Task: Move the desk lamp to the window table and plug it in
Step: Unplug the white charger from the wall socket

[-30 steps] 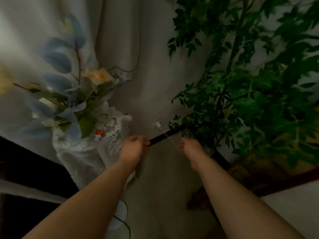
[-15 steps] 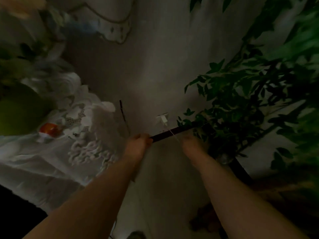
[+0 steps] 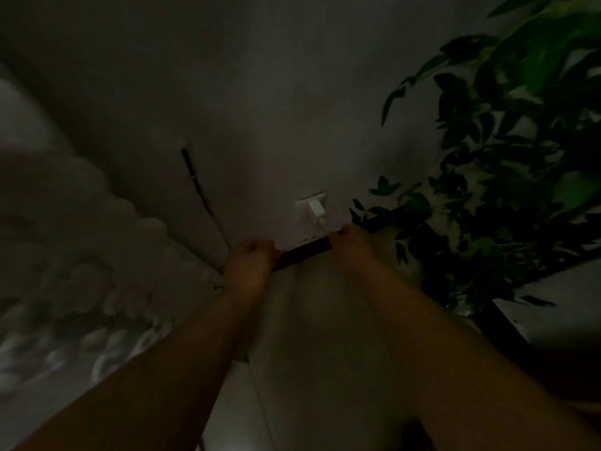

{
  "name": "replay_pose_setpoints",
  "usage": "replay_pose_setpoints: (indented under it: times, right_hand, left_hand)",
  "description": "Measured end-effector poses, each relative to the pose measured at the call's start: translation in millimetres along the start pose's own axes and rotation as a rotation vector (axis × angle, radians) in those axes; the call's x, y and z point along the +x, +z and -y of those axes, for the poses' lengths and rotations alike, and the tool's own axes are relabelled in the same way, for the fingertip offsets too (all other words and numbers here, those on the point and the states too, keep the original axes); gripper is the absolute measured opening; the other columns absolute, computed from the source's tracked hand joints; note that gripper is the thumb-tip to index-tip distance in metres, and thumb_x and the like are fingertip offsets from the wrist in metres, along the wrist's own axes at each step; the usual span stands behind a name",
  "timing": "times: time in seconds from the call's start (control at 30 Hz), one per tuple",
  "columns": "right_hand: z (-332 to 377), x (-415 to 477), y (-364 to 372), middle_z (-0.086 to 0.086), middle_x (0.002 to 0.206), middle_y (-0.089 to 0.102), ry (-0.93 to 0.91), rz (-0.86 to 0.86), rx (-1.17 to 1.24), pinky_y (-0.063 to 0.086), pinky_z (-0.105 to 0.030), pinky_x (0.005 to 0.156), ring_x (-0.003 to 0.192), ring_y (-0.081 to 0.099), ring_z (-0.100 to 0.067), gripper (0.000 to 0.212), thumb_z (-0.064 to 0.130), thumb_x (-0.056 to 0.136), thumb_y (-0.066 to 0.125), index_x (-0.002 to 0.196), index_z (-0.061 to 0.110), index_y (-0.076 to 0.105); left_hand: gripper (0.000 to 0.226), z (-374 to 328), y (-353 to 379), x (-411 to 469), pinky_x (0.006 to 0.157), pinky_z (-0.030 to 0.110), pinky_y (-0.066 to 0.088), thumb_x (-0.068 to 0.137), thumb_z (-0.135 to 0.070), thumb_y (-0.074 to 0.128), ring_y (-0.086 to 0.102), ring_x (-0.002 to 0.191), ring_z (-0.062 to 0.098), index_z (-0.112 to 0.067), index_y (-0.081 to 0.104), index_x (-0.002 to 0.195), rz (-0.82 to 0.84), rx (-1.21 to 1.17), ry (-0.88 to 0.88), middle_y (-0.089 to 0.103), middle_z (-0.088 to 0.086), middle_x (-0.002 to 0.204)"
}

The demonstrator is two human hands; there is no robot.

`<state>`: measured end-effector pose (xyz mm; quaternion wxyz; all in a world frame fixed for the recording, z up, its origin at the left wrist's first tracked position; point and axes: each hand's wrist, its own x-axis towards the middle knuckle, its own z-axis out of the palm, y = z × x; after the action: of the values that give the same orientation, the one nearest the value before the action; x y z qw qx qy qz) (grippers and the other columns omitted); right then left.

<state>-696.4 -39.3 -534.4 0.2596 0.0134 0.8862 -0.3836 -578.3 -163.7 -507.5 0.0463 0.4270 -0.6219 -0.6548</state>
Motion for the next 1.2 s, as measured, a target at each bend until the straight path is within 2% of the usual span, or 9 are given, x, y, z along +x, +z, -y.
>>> replay_pose_setpoints:
  times: [0.07,0.1,0.17,0.3,0.53,0.73,0.9,1.13,1.2]
  right_hand:
    - [-3.7,19.0,8.6,-0.005,0.106,0.055,0.008,0.044,0.007,0.047,-0.026,0.078,0.096,0.057,-0.022,0.020,0.022,0.101,0.044,0.105,0.007,0.057]
    - [-1.5,26.0,12.6,-0.010,0.125,0.053,0.009,0.040,0.008,0.046,-0.033,0.092,0.115,0.054,-0.027,0.035,0.023,0.101,0.045,0.128,0.002,0.050]
    - [2.7,43.7,20.2,-0.016,0.145,0.044,0.003,0.022,0.002,0.041,-0.036,0.103,0.130,0.047,-0.031,0.051,0.023,0.100,0.047,0.143,-0.001,0.035]
    - [6.3,74.9,32.8,-0.018,0.147,0.043,-0.026,0.001,-0.070,0.042,-0.035,0.100,0.130,0.047,-0.032,0.049,0.022,0.100,0.048,0.142,0.000,0.036]
    - [4.4,123.5,58.6,-0.018,0.136,0.053,-0.058,-0.007,-0.113,0.043,-0.030,0.081,0.120,0.055,-0.032,0.040,0.025,0.099,0.049,0.133,0.005,0.048]
    - [0.9,143.1,70.8,-0.018,0.137,0.054,-0.028,-0.045,-0.038,0.043,-0.031,0.084,0.120,0.054,-0.032,0.040,0.028,0.103,0.041,0.131,0.004,0.052]
    - [-2.7,143.3,73.7,-0.020,0.133,0.055,-0.086,-0.112,-0.101,0.043,-0.032,0.083,0.118,0.055,-0.033,0.036,0.023,0.103,0.040,0.126,0.000,0.055]
    - [-22.1,111.8,67.8,-0.025,0.129,0.058,-0.093,-0.096,-0.135,0.049,-0.036,0.084,0.115,0.058,-0.036,0.033,0.016,0.099,0.049,0.123,-0.005,0.057]
    - [-26.1,98.9,59.4,-0.024,0.127,0.060,-0.111,-0.092,-0.096,0.047,-0.033,0.079,0.113,0.059,-0.035,0.033,0.018,0.098,0.051,0.120,-0.006,0.058]
  left_hand:
    - [0.024,12.2,2.5,17.3,0.095,0.041,0.047,0.085,-0.016,0.053,0.063,0.096,0.027,-0.024,0.062,0.064,-0.037,-0.004,-0.021,0.069,0.006,0.085]
    - [0.025,16.5,4.5,25.2,0.093,0.040,0.047,0.086,-0.016,0.051,0.062,0.094,0.026,-0.024,0.061,0.064,-0.046,-0.032,-0.028,0.068,0.004,0.082]
    - [0.028,20.6,9.3,37.4,0.091,0.038,0.046,0.088,-0.015,0.048,0.061,0.091,0.025,-0.022,0.060,0.065,-0.034,-0.041,-0.033,0.068,0.002,0.080]
    - [0.025,34.7,15.4,62.5,0.095,0.038,0.047,0.088,-0.018,0.049,0.064,0.099,0.027,-0.023,0.063,0.069,-0.034,-0.076,-0.001,0.071,0.006,0.094]
    - [0.027,52.1,29.7,97.0,0.065,0.024,0.045,0.095,-0.015,0.045,0.060,0.082,0.015,-0.020,0.060,0.073,0.000,-0.154,-0.010,0.066,0.000,0.086]
    - [0.015,60.2,28.9,107.8,0.066,0.023,0.045,0.095,-0.015,0.046,0.061,0.085,0.012,-0.016,0.061,0.093,-0.025,-0.192,-0.039,0.067,0.003,0.097]
    - [0.015,58.7,28.6,107.6,0.066,0.022,0.046,0.094,-0.013,0.048,0.061,0.081,0.011,-0.015,0.062,0.095,-0.043,-0.182,-0.028,0.067,0.000,0.093]
    - [0.027,59.5,35.3,88.7,0.078,0.029,0.047,0.092,-0.011,0.049,0.059,0.079,0.018,-0.019,0.061,0.069,-0.058,-0.159,-0.037,0.065,0.002,0.080]
    - [0.029,56.8,36.6,77.4,0.073,0.026,0.047,0.091,-0.008,0.050,0.057,0.075,0.016,-0.017,0.059,0.065,-0.045,-0.135,-0.021,0.061,0.002,0.075]
